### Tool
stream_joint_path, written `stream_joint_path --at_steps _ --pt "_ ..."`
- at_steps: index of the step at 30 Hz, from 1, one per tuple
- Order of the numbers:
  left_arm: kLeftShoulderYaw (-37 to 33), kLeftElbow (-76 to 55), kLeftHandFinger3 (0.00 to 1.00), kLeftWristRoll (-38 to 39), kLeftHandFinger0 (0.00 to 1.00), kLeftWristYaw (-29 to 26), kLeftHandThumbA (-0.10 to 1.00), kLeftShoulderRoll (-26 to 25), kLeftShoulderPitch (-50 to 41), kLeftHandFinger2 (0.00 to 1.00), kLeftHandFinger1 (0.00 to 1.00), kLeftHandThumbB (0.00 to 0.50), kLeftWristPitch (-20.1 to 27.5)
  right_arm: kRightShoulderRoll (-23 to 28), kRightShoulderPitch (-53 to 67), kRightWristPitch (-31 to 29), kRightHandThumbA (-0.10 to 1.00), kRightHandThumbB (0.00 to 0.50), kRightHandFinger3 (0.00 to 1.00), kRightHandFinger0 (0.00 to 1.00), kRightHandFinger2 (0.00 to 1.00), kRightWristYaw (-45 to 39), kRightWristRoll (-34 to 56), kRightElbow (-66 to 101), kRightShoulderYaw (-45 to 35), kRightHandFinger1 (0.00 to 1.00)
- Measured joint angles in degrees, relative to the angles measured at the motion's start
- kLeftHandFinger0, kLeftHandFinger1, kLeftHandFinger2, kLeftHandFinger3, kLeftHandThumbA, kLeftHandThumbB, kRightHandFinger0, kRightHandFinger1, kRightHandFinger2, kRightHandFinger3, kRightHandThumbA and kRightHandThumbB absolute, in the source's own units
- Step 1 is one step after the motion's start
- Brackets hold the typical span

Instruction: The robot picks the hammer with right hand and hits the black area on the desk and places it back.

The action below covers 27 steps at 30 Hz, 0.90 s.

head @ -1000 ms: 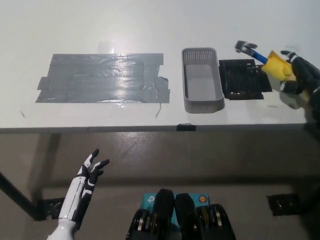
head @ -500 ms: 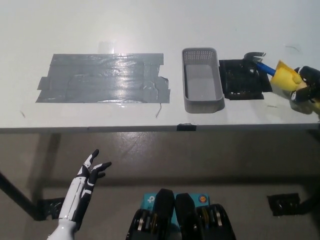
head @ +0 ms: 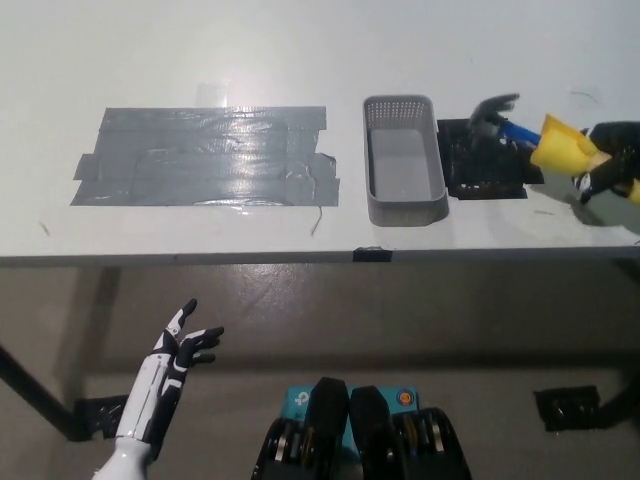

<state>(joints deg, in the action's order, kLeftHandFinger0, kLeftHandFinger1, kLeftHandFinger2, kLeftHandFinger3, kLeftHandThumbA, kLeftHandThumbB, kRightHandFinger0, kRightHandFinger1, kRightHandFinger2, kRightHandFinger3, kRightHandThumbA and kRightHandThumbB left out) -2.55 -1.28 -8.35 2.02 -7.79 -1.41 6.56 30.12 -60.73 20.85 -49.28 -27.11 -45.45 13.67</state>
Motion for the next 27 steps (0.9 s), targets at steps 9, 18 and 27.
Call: stream_joint_path --at_steps 9,18,27 --pt "-0.1 -0.2 1.00 0.0 0.86 0.0 0.98 -0.8 0.0 0.85 0.89 0.000 0.1 3.4 -7.1 3.1 -0.10 0.096 0.81 0.00 0.86 -9.5 2.8 5.8 0.0 0.44" --pt "-0.1 -0.6 1.00 0.1 0.88 0.0 0.98 -0.7 -0.1 0.90 0.92 0.000 0.7 6.3 -9.8 3.5 -0.10 0.080 1.00 0.06 0.94 -14.0 4.5 9.9 2.1 0.58" --pt "-0.1 -0.8 1.00 0.1 0.87 0.0 0.96 -0.8 -0.1 0.88 0.91 0.000 1.0 6.3 -7.0 2.4 -0.10 0.098 0.97 0.00 0.90 -14.5 4.6 8.3 5.1 0.48"
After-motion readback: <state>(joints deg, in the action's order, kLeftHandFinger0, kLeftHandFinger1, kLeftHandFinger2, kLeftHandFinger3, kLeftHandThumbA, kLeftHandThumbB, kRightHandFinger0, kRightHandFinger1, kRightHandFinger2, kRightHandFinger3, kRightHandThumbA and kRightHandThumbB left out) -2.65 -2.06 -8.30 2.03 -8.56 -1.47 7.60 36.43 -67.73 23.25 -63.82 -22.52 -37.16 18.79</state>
